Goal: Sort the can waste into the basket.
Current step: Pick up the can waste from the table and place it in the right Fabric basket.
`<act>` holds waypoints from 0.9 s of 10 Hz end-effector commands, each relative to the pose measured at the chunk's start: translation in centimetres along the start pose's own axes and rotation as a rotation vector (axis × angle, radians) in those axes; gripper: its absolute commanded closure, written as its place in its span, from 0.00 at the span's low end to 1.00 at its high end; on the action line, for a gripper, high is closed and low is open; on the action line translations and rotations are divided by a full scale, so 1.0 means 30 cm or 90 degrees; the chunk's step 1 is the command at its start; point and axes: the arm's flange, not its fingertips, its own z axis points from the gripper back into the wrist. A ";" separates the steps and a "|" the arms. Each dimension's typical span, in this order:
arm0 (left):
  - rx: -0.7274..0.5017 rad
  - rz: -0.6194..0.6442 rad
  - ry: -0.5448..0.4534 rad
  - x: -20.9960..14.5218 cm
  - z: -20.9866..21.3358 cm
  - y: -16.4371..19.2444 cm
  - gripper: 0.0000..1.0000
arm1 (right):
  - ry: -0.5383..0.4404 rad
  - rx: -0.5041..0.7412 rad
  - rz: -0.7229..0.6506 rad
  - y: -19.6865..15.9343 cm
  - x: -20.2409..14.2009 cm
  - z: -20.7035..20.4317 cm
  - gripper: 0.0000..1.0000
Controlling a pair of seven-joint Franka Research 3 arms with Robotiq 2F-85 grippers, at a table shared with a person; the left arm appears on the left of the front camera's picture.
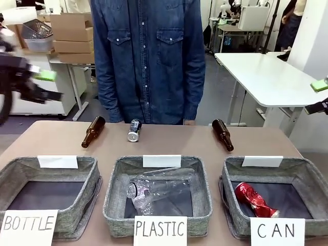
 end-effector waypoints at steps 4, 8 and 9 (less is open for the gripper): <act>0.162 -0.020 0.088 0.082 -0.251 0.119 0.00 | 0.002 0.000 0.018 -0.008 -0.013 -0.001 0.00; 0.287 0.056 0.054 0.123 -0.365 0.161 0.00 | 0.002 0.000 0.018 -0.008 -0.013 -0.001 0.00; 0.355 0.107 0.072 0.179 -0.451 0.197 0.00 | 0.002 0.000 0.018 -0.008 -0.013 -0.001 0.00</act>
